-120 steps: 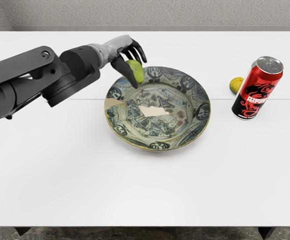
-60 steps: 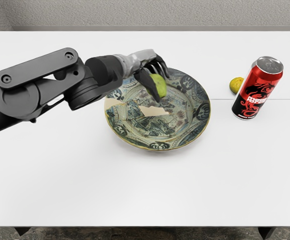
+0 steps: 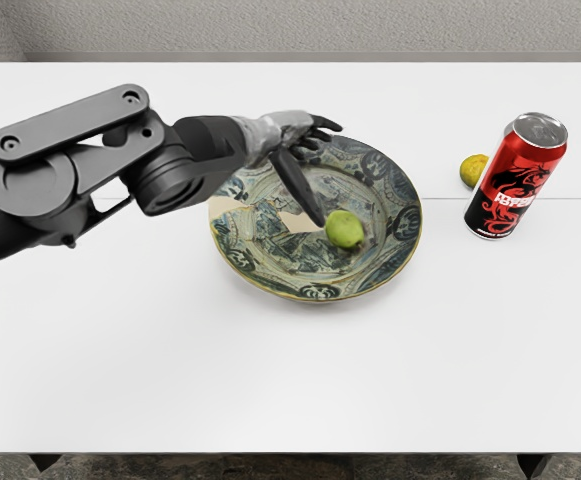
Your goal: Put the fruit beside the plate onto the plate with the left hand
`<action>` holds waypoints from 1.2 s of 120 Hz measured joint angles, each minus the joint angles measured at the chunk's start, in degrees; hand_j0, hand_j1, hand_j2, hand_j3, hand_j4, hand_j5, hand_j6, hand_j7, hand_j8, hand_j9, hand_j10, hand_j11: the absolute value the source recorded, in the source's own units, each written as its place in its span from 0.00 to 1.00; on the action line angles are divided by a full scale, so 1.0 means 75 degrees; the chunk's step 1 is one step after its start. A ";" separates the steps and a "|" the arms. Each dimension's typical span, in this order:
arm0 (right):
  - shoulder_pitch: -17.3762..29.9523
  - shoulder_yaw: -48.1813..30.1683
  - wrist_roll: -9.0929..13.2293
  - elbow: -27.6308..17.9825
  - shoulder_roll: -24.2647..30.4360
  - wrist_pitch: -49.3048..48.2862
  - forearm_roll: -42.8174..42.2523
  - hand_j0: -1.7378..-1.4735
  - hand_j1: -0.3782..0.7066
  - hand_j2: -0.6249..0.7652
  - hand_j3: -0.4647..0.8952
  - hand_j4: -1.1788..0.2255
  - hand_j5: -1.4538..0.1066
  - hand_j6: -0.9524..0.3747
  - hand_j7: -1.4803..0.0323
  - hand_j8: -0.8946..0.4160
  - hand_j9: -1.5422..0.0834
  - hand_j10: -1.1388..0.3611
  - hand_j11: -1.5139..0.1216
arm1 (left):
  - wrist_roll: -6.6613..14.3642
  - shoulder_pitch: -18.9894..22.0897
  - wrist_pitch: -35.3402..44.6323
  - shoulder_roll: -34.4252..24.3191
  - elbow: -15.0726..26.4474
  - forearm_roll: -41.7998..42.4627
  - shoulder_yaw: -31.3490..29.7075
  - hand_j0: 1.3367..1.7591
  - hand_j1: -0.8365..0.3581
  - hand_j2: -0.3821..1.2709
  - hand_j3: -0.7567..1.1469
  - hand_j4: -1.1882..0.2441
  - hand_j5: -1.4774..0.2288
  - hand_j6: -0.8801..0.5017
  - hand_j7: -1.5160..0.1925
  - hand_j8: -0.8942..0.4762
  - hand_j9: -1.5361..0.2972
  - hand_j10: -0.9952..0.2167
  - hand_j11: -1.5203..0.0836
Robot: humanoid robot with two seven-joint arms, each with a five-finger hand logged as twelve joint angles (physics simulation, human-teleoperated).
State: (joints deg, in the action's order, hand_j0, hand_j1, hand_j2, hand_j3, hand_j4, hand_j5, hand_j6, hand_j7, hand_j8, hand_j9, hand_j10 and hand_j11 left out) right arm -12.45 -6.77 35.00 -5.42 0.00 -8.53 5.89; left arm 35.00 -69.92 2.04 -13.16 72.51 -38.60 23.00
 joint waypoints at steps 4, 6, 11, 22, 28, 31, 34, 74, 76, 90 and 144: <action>0.0000 0.0000 0.0000 -0.0001 0.0000 0.0000 0.0000 0.30 0.03 0.45 0.34 0.84 0.93 0.72 0.98 0.68 0.95 0.76 0.93 | 0.0000 0.0006 -0.0267 -0.0142 0.0013 0.0409 0.0067 0.76 0.91 0.28 0.40 0.76 0.79 0.58 0.81 0.60 0.77 0.74 0.87; 0.0001 -0.0001 0.0000 -0.0002 0.0000 0.0000 0.0000 0.30 0.03 0.45 0.34 0.84 0.93 0.72 0.98 0.68 0.95 0.76 0.93 | 0.0000 0.0001 -0.0438 -0.0242 0.0020 0.0674 0.0101 0.76 0.92 0.27 0.40 0.77 0.79 0.58 0.82 0.60 0.77 0.75 0.87; -0.0001 -0.0003 0.0000 -0.0003 0.0000 0.0000 0.0000 0.30 0.03 0.45 0.34 0.84 0.93 0.72 0.98 0.68 0.95 0.76 0.93 | 0.0000 -0.0037 -0.0881 -0.0520 0.0065 0.1376 0.0166 0.76 0.93 0.27 0.40 0.78 0.80 0.59 0.83 0.61 0.78 0.76 0.88; -0.0003 -0.0003 0.0000 -0.0004 0.0000 0.0000 0.0000 0.30 0.03 0.45 0.34 0.84 0.93 0.72 0.98 0.68 0.95 0.76 0.93 | 0.0000 -0.0086 -0.1748 -0.1106 0.0362 0.2930 0.0241 0.76 0.94 0.25 0.40 0.79 0.82 0.60 0.84 0.62 0.80 0.78 0.90; -0.0004 -0.0002 0.0000 -0.0004 0.0000 0.0000 0.0000 0.30 0.03 0.45 0.34 0.84 0.93 0.72 0.98 0.68 0.95 0.76 0.93 | 0.0000 -0.0077 -0.2030 -0.1477 0.0662 0.3777 0.0255 0.76 0.95 0.25 0.40 0.80 0.83 0.61 0.85 0.62 0.80 0.78 0.91; -0.0004 -0.0001 0.0000 -0.0004 0.0000 0.0000 0.0000 0.30 0.03 0.45 0.34 0.84 0.93 0.72 0.98 0.68 0.95 0.76 0.93 | 0.0000 -0.0076 -0.2151 -0.1663 0.0812 0.4179 0.0259 0.76 0.95 0.25 0.40 0.80 0.83 0.61 0.85 0.63 0.81 0.78 0.91; -0.0004 -0.0001 0.0000 -0.0004 0.0000 0.0000 0.0000 0.30 0.03 0.45 0.34 0.84 0.93 0.72 0.98 0.68 0.95 0.76 0.93 | 0.0000 -0.0076 -0.2255 -0.1792 0.0957 0.4532 0.0262 0.76 0.96 0.25 0.40 0.80 0.83 0.61 0.85 0.63 0.81 0.79 0.91; -0.0005 0.0001 0.0000 -0.0004 0.0000 0.0000 0.0000 0.30 0.03 0.45 0.34 0.84 0.93 0.72 0.98 0.68 0.95 0.76 0.93 | 0.0000 0.1141 -0.4168 -0.3890 0.1796 0.7042 0.0656 0.76 0.97 0.24 0.40 0.81 0.85 0.62 0.87 0.64 0.82 0.80 0.93; -0.0005 0.0001 0.0000 -0.0004 0.0000 0.0000 0.0000 0.30 0.03 0.45 0.34 0.84 0.93 0.72 0.98 0.68 0.95 0.76 0.93 | 0.0000 0.1214 -0.4255 -0.3999 0.1796 0.7086 0.0674 0.76 0.97 0.24 0.40 0.81 0.85 0.62 0.87 0.64 0.82 0.80 0.93; -0.0002 0.0000 0.0000 -0.0004 0.0000 0.0000 0.0000 0.30 0.03 0.45 0.34 0.84 0.93 0.72 0.98 0.68 0.95 0.76 0.93 | 0.0000 0.1832 -0.4697 -0.4902 0.1775 0.7317 0.0742 0.76 0.97 0.23 0.40 0.82 0.85 0.62 0.87 0.64 0.82 0.81 0.93; 0.0027 0.0001 0.0000 -0.0004 0.0000 0.0000 0.0000 0.30 0.03 0.45 0.34 0.84 0.93 0.72 0.98 0.68 0.95 0.76 0.93 | 0.0000 0.2412 -0.4944 -0.6677 0.1418 0.7461 0.0773 0.76 0.97 0.23 0.40 0.82 0.85 0.63 0.87 0.64 0.83 0.81 0.93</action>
State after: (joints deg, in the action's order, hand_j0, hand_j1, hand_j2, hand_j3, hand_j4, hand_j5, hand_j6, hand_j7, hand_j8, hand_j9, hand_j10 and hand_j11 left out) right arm -12.24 -6.77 35.00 -5.45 0.00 -8.52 5.89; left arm 35.00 -51.83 -35.04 -63.23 83.14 17.36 28.80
